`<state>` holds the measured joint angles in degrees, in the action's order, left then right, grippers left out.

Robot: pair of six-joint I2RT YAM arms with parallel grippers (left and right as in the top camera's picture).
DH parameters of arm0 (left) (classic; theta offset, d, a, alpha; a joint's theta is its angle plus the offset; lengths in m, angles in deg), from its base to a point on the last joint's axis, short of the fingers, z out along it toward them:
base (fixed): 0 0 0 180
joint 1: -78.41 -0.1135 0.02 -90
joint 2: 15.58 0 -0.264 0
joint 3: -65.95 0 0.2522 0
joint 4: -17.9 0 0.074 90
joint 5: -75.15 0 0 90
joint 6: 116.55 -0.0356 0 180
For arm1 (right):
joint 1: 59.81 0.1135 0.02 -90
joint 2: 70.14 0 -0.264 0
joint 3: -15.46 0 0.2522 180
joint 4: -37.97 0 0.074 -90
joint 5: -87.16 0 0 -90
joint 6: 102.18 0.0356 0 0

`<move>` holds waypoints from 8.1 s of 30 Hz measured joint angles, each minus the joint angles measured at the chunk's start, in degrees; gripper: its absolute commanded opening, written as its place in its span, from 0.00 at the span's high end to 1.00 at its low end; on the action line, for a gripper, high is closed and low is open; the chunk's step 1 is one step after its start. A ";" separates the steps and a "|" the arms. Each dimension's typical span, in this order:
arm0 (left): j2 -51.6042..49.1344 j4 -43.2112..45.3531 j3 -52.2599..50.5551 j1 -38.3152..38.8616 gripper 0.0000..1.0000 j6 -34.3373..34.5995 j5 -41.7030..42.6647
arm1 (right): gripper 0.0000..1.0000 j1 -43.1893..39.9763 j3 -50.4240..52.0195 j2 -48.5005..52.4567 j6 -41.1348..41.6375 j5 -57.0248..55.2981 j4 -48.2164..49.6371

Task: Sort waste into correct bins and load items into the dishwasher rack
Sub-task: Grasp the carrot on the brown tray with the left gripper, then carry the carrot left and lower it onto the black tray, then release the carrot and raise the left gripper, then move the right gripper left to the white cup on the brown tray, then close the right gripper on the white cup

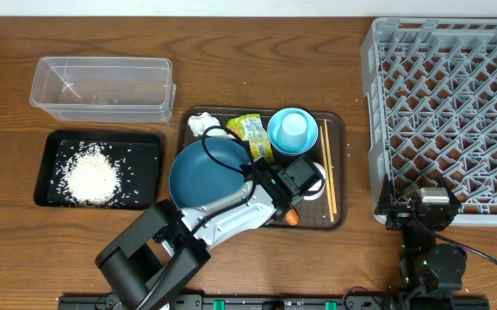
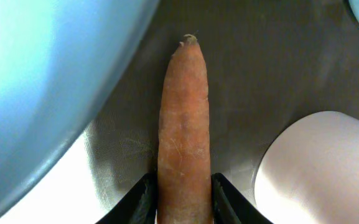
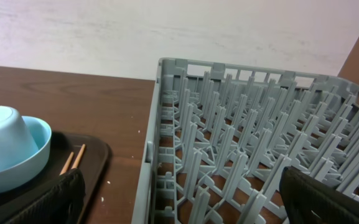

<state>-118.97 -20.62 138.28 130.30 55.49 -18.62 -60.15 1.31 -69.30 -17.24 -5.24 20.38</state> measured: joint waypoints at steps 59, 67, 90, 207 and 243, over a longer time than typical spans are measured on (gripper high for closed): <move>10.43 -14.84 0.52 -73.92 0.65 -30.38 2.08 | 0.01 0.00 0.00 0.00 0.00 0.00 0.00; 9.86 -13.70 0.52 -76.30 0.63 -34.01 1.81 | 0.01 0.00 0.00 0.00 0.00 0.00 0.00; 30.34 -26.86 0.63 -71.78 0.39 -38.05 24.20 | 0.01 0.00 0.00 0.00 0.00 0.00 0.00; 33.27 -39.34 0.74 -62.29 0.02 -41.42 16.44 | 0.01 30.36 -55.41 73.59 24.98 1.09 -40.17; 33.27 -39.34 0.74 -62.29 0.02 -41.42 16.44 | 0.46 30.36 -55.93 90.71 28.33 2.99 -33.29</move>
<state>-85.71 -59.96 139.02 68.01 14.07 -2.18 -29.79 -54.62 21.40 11.09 -2.24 -12.91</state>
